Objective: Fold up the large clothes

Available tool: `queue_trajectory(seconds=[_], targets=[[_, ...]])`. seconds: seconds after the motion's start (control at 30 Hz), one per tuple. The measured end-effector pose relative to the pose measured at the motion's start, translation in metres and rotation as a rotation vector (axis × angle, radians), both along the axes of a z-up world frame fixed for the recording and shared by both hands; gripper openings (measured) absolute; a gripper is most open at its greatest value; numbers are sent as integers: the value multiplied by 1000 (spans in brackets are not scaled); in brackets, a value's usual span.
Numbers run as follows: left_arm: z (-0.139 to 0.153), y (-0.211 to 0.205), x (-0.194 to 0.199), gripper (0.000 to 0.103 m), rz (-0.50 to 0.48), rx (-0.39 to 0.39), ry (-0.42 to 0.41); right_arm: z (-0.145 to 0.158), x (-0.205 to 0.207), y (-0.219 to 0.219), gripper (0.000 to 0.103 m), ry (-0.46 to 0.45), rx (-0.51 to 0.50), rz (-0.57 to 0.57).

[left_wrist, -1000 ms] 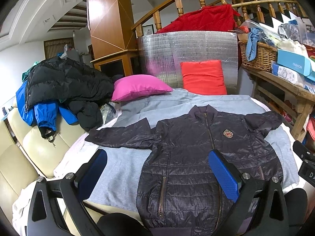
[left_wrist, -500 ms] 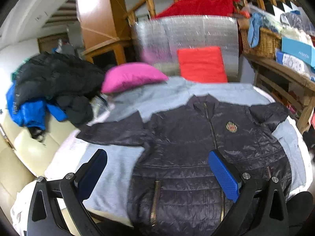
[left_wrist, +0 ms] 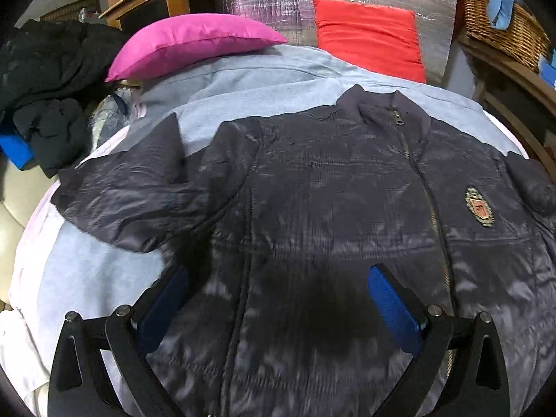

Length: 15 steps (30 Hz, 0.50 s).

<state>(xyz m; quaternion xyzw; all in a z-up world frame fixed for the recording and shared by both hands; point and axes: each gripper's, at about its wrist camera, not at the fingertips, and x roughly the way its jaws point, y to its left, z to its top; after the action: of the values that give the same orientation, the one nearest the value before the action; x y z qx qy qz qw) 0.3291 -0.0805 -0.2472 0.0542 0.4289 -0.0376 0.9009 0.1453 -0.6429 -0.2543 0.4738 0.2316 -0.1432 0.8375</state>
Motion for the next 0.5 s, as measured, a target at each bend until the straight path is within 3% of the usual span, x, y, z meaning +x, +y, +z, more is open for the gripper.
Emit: queue_trajectory(seconds=[0.17,0.3,0.4,0.5], targets=[[-32,-27,14,102,-59,99,90,-28,49,-46,103,27,36,-78],[-35,-35,14,102,-80,138,65,-36,89,-64,98,92,-6,-137],[-40,-30,18,103,-67,85,91,-43,105,-72,75,150,-28,-192],[-44,-18,21,103,-42,-2,120,-47,117,-74,29,198,-106,-209]])
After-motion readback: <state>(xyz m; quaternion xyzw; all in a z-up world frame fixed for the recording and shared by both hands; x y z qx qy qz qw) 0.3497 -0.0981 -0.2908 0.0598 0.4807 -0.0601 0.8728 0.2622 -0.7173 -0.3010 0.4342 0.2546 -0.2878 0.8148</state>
